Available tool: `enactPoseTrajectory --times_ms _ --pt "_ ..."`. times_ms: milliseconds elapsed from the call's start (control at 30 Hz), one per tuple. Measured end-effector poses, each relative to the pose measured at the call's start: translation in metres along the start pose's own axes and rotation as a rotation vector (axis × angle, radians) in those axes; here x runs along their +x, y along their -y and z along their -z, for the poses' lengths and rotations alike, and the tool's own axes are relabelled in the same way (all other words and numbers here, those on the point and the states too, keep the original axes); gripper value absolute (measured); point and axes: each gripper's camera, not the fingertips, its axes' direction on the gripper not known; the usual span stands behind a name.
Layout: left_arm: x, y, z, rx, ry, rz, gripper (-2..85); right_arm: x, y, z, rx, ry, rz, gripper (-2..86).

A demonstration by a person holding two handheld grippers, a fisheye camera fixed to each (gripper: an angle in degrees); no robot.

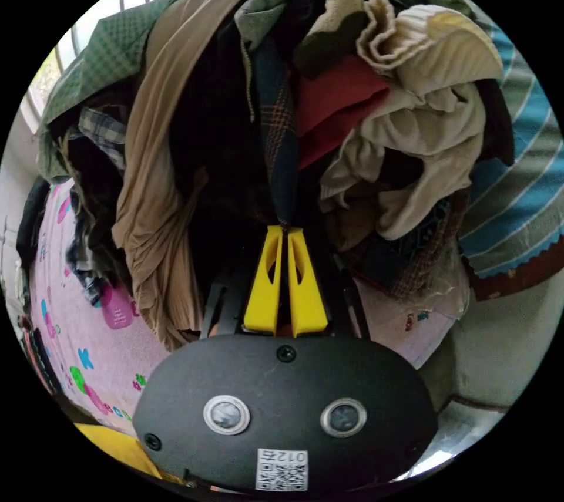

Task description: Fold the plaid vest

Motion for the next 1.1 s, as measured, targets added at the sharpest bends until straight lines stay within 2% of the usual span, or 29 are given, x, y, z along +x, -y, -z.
enactPoseTrajectory --times_ms 100,167,267,400,533,667,700,767,833,967,1100 --pt "-0.018 0.052 -0.044 -0.013 0.035 -0.015 1.6 0.033 -0.002 0.024 0.017 0.261 0.071 1.1" --pt "-0.022 0.088 -0.069 -0.013 0.046 -0.043 2.2 0.060 -0.016 0.057 0.103 0.531 0.151 0.6" --pt "-0.021 0.151 -0.114 -0.037 0.079 -0.095 5.1 0.094 -0.033 0.100 0.225 0.784 0.188 0.3" --pt "-0.011 0.233 -0.183 -0.114 0.091 -0.152 10.4 0.116 -0.046 0.144 0.312 0.824 0.240 0.2" --pt "0.002 0.276 -0.224 -0.121 0.178 -0.173 13.2 0.139 -0.053 0.176 0.357 0.870 0.292 0.2" --pt "0.018 0.303 -0.270 -0.216 0.393 -0.243 13.1 0.165 -0.061 0.200 0.393 0.933 0.325 0.2" --pt "0.022 0.307 -0.286 -0.264 0.507 -0.285 12.3 0.171 -0.062 0.203 0.402 0.955 0.319 0.2" --pt "0.021 0.309 -0.310 -0.388 0.590 -0.341 10.0 0.193 -0.069 0.210 0.417 1.048 0.302 0.3" --pt "0.017 0.309 -0.321 -0.454 0.538 -0.339 7.6 0.209 -0.078 0.214 0.429 1.099 0.278 0.3" --pt "0.016 0.292 -0.298 -0.406 0.398 -0.353 6.6 0.249 -0.105 0.232 0.510 1.269 0.222 0.4" --pt "0.014 0.265 -0.240 -0.323 0.225 -0.406 6.6 0.255 -0.121 0.269 0.559 1.298 0.301 0.4"
